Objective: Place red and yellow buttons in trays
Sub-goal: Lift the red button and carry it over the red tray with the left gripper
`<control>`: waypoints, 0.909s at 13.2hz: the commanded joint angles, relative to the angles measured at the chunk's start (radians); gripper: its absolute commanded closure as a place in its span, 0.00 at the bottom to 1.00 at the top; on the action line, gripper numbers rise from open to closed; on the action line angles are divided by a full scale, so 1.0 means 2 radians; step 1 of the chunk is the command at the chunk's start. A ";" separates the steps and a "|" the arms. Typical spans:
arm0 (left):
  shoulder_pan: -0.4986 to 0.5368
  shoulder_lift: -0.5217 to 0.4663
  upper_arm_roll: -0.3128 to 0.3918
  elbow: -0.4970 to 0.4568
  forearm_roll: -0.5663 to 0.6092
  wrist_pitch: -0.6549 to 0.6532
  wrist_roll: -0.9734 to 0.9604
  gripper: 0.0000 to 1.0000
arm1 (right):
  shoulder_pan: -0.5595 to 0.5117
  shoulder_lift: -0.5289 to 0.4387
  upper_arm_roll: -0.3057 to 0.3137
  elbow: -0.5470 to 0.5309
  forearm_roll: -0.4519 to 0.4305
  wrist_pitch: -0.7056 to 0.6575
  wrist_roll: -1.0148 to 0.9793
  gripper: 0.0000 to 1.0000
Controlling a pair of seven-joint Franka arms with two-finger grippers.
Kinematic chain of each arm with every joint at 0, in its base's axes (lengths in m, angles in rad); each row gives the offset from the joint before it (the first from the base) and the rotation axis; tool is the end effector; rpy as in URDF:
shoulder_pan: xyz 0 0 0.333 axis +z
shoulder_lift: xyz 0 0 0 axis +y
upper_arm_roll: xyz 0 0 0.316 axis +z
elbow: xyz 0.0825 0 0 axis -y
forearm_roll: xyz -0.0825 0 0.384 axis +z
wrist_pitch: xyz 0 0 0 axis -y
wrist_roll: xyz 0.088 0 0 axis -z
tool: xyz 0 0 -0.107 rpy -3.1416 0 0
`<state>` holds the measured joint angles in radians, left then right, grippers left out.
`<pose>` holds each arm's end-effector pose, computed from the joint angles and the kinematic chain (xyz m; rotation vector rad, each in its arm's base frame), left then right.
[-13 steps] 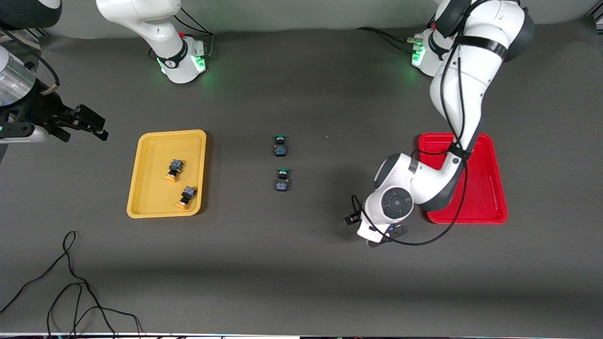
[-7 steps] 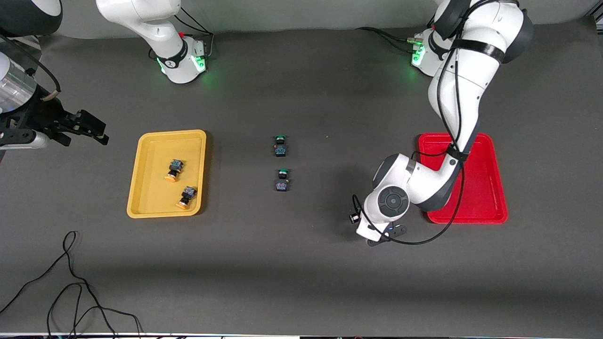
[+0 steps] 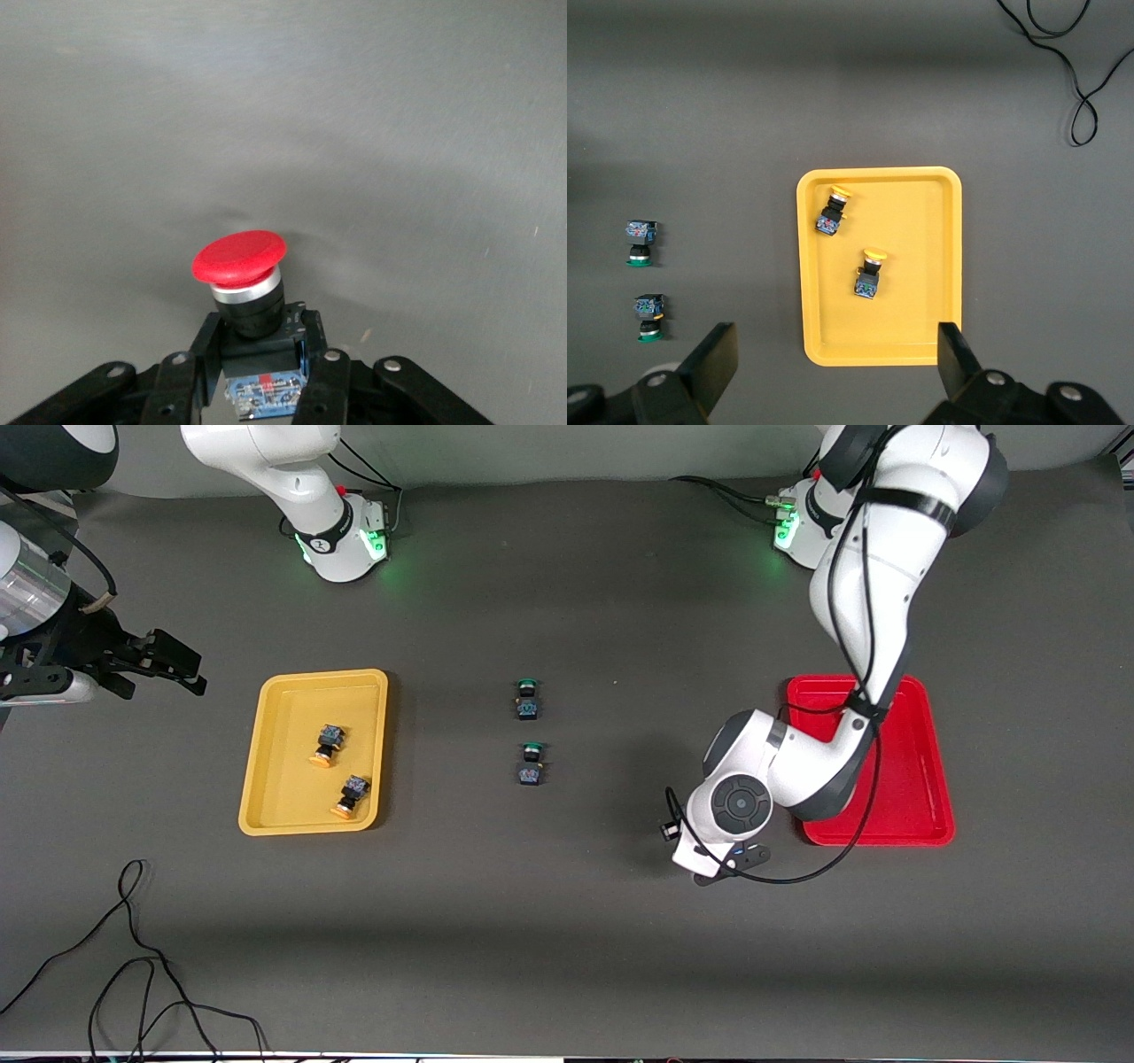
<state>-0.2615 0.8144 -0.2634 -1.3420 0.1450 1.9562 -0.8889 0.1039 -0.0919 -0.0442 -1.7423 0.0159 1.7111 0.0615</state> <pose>0.6455 -0.3172 0.2371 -3.0197 -0.5503 0.2697 0.5359 0.0325 0.6054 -3.1167 0.0054 -0.0924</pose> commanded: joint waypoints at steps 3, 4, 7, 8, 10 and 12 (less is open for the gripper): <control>0.010 -0.158 0.000 -0.067 0.000 -0.124 0.046 1.00 | 0.003 0.000 0.000 0.007 -0.011 -0.004 -0.013 0.00; 0.018 -0.199 -0.001 -0.107 -0.001 -0.125 0.061 1.00 | 0.003 0.000 0.000 0.007 -0.009 -0.005 -0.015 0.00; 0.065 -0.297 0.001 -0.206 -0.028 -0.119 0.159 1.00 | 0.003 -0.001 0.000 0.007 -0.007 -0.008 -0.015 0.00; 0.088 -0.320 0.002 -0.231 -0.027 -0.116 0.206 1.00 | 0.003 -0.001 0.000 0.007 -0.007 -0.008 -0.015 0.00; 0.152 -0.331 0.004 -0.258 -0.027 -0.097 0.315 1.00 | 0.003 -0.002 0.000 0.004 -0.006 -0.010 -0.015 0.00; 0.213 -0.308 0.004 -0.279 -0.020 -0.034 0.420 1.00 | 0.002 -0.002 -0.002 0.003 -0.006 -0.013 -0.020 0.00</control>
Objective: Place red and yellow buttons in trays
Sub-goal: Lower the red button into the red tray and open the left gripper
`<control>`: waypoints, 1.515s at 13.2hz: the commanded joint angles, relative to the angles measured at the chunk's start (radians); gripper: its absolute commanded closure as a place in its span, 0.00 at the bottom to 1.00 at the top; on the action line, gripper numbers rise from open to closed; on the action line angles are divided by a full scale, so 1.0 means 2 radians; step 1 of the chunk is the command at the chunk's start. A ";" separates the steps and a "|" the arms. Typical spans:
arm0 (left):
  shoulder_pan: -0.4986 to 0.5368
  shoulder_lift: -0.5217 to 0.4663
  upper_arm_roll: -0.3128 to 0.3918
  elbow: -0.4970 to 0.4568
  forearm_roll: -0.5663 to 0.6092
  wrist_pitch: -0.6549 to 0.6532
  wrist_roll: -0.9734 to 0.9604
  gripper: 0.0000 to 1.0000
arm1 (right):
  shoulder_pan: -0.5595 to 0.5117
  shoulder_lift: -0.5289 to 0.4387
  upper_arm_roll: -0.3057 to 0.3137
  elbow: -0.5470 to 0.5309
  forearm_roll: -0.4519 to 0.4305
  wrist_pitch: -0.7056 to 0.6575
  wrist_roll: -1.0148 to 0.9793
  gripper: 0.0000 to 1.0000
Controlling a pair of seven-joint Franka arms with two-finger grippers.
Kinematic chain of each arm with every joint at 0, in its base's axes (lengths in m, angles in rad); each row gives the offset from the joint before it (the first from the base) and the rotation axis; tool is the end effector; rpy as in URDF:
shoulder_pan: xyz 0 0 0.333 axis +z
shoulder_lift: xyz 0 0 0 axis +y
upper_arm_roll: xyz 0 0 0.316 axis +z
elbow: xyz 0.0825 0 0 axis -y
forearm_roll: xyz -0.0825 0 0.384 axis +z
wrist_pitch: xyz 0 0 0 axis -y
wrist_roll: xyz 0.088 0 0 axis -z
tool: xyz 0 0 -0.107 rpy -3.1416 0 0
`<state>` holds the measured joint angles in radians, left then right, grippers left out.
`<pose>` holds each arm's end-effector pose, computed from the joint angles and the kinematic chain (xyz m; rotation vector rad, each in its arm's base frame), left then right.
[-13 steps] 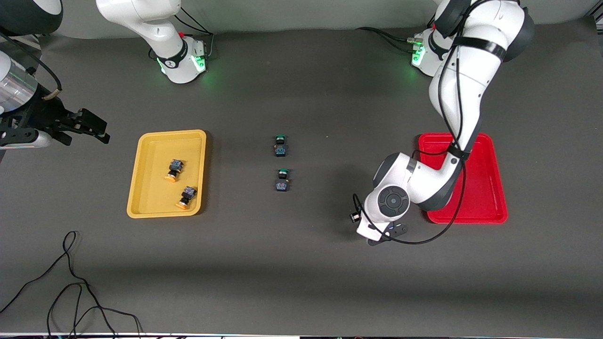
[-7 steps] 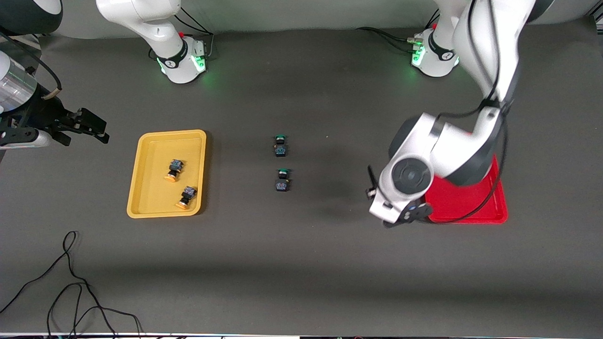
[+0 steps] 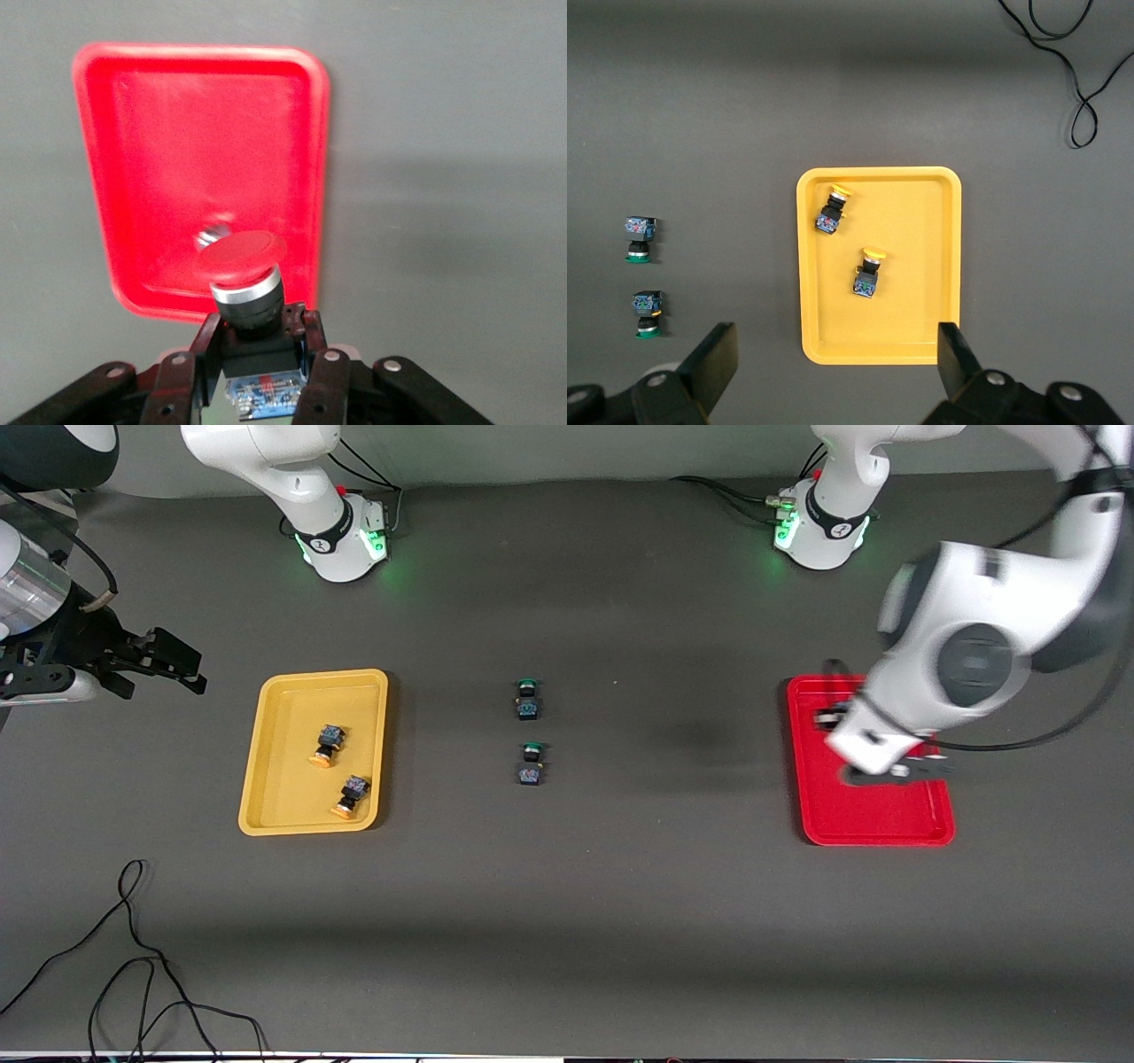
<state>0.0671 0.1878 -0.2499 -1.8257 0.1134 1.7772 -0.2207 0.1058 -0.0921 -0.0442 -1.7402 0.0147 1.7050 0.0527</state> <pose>0.5758 -0.0900 0.4167 -3.0185 -0.0010 0.3223 0.5352 0.0334 0.6060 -3.1185 -0.0116 -0.0868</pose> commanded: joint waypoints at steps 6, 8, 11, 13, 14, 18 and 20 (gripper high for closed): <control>0.095 0.106 -0.002 -0.042 0.038 0.151 0.121 1.00 | -0.001 0.006 -0.007 0.012 -0.005 -0.009 -0.034 0.00; 0.101 0.126 -0.002 -0.058 0.050 0.196 0.121 1.00 | -0.001 0.006 -0.005 0.014 -0.006 -0.007 -0.035 0.00; 0.103 0.129 -0.002 -0.060 0.050 0.193 0.113 0.01 | -0.001 0.007 -0.003 0.014 -0.006 -0.007 -0.027 0.00; 0.102 0.102 -0.004 -0.057 0.049 0.156 0.113 0.01 | -0.001 0.006 -0.005 0.014 -0.006 -0.008 -0.028 0.00; 0.098 0.079 -0.005 -0.057 0.049 0.139 0.111 0.01 | 0.000 0.005 -0.005 0.014 -0.006 -0.010 -0.028 0.00; 0.071 -0.024 -0.009 -0.050 0.028 0.057 0.083 0.00 | 0.000 0.006 -0.004 0.020 -0.007 -0.010 -0.027 0.00; 0.060 -0.074 -0.009 -0.039 0.024 0.020 0.080 0.00 | 0.000 0.007 -0.004 0.020 -0.007 -0.010 -0.028 0.00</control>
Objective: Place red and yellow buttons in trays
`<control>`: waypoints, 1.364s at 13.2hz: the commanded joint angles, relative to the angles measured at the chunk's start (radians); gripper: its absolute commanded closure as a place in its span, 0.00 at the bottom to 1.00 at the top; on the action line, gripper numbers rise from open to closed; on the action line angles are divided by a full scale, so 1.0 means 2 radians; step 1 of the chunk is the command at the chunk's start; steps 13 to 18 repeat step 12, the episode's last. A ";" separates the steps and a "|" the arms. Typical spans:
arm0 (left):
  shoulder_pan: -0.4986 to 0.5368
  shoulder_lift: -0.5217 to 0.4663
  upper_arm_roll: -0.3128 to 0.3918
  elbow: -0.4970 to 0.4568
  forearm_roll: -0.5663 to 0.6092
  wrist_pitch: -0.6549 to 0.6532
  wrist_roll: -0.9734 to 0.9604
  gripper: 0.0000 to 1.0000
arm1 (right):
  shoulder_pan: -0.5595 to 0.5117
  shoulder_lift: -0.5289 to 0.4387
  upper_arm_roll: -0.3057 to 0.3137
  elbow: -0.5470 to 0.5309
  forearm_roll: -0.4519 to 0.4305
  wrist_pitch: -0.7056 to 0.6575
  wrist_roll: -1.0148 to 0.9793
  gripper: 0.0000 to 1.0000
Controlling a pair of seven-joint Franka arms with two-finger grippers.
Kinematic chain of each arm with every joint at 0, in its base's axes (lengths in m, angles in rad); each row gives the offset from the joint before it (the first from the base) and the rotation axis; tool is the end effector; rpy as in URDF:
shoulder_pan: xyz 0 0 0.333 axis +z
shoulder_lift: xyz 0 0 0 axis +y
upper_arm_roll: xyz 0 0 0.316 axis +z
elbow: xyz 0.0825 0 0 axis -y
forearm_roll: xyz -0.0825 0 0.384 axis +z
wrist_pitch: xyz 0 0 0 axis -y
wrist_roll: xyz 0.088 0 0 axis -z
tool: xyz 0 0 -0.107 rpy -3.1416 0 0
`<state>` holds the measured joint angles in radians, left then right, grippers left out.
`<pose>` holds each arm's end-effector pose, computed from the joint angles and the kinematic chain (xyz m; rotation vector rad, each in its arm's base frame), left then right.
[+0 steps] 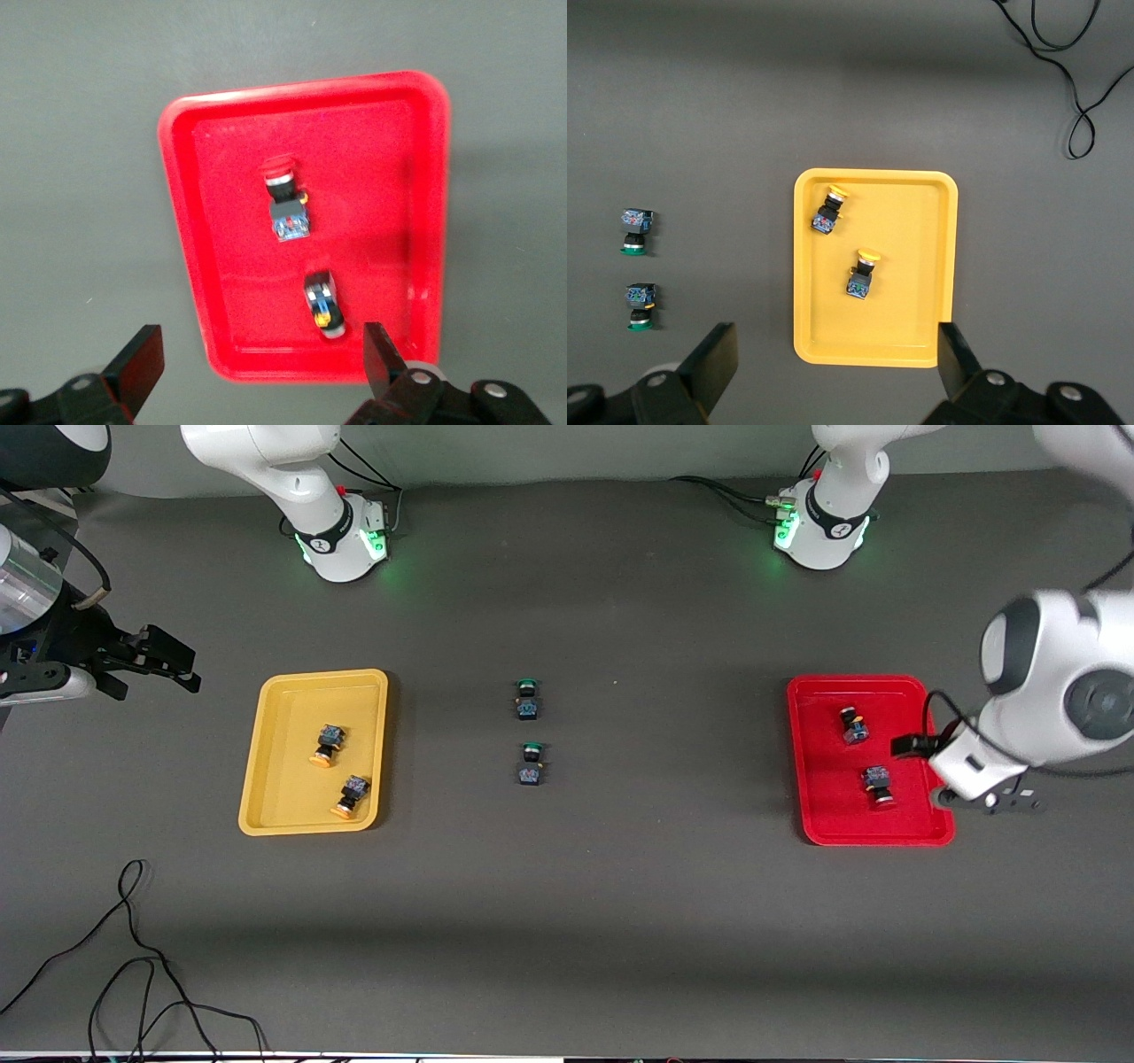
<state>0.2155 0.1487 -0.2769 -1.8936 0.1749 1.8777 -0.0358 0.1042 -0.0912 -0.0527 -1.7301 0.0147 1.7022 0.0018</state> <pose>0.5773 -0.0173 0.4160 -3.0009 0.1382 0.2279 0.5360 0.0278 0.6101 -3.1181 -0.0753 -0.0977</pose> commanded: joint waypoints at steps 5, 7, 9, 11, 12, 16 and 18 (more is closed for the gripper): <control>-0.011 -0.081 0.007 0.101 -0.061 -0.112 -0.005 0.00 | 0.000 0.006 0.000 0.014 -0.006 -0.009 0.000 0.00; -0.016 -0.079 0.010 0.109 -0.060 -0.115 -0.005 0.00 | 0.000 0.006 0.000 0.014 -0.006 -0.009 0.000 0.00; -0.074 -0.078 0.071 0.113 -0.056 -0.116 -0.005 0.00 | 0.000 0.006 0.000 0.014 -0.007 -0.009 0.000 0.00; -0.151 -0.070 0.157 0.120 -0.056 -0.115 -0.005 0.00 | 0.000 0.006 0.000 0.014 -0.006 -0.009 0.000 0.00; -0.151 -0.068 0.158 0.120 -0.056 -0.115 -0.005 0.00 | 0.000 0.006 0.000 0.014 -0.006 -0.009 0.000 0.00; -0.151 -0.068 0.158 0.120 -0.056 -0.115 -0.005 0.00 | 0.000 0.006 0.000 0.014 -0.006 -0.009 0.000 0.00; -0.151 -0.068 0.158 0.120 -0.056 -0.115 -0.005 0.00 | 0.000 0.006 0.000 0.014 -0.006 -0.009 0.000 0.00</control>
